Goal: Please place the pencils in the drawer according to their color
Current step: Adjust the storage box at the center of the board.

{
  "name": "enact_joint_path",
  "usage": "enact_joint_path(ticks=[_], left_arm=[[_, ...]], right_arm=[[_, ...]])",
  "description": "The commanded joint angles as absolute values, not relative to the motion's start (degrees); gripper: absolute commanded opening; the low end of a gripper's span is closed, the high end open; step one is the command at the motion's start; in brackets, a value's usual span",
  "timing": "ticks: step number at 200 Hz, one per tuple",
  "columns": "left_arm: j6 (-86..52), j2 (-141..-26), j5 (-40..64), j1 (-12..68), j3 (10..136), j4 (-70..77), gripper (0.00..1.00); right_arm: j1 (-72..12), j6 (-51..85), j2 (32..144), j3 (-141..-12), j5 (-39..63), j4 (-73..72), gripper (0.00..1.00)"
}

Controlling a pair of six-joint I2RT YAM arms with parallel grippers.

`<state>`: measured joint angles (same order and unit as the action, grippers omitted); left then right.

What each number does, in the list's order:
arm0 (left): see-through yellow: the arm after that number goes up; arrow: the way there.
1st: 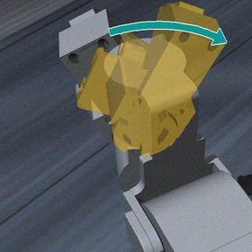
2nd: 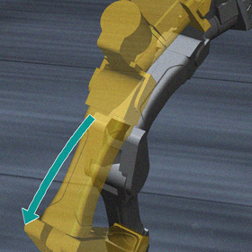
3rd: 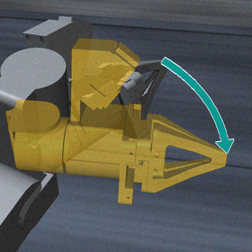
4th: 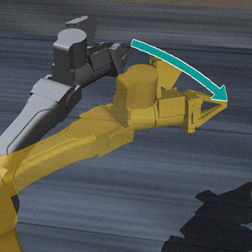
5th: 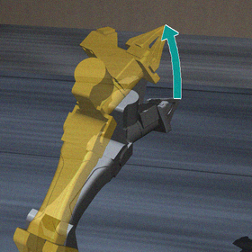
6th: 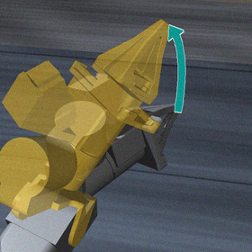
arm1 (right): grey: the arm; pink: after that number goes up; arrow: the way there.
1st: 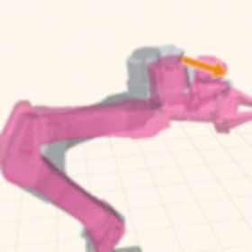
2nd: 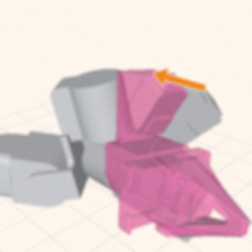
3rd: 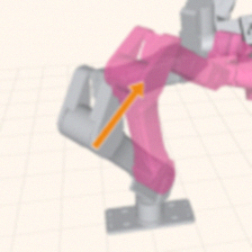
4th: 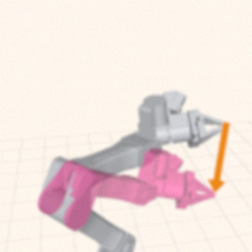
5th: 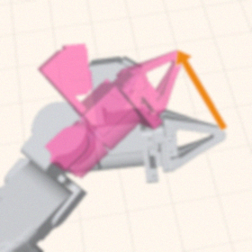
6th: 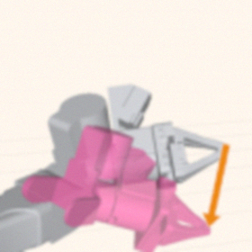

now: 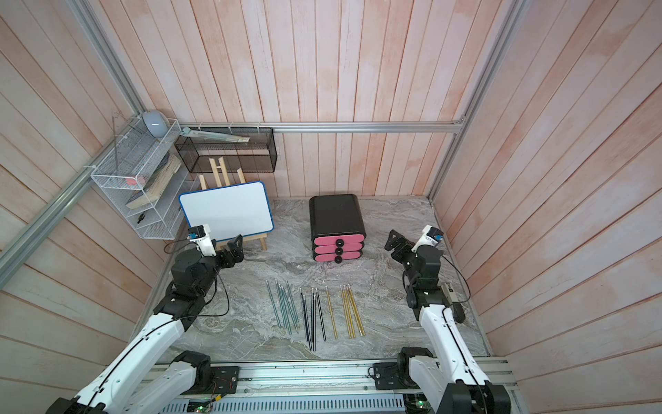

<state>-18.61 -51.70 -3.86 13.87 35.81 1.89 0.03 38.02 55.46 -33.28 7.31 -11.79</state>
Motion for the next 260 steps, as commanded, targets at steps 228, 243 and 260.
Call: enact_joint_path(ticks=[228,243,260], left_arm=[[-32.3,-87.7,12.0,25.7,72.7,-23.2,1.0],[-31.8,-89.3,11.8,25.7,74.9,-23.7,1.0],[-31.4,-91.7,10.8,25.7,78.7,-25.5,1.0]], right_arm=[[-14.5,51.6,88.9,-60.9,26.4,-7.6,0.89],[-14.5,51.6,89.2,-61.1,26.7,-7.4,0.9],[-14.7,53.3,87.1,-58.4,27.5,-9.4,0.89]])
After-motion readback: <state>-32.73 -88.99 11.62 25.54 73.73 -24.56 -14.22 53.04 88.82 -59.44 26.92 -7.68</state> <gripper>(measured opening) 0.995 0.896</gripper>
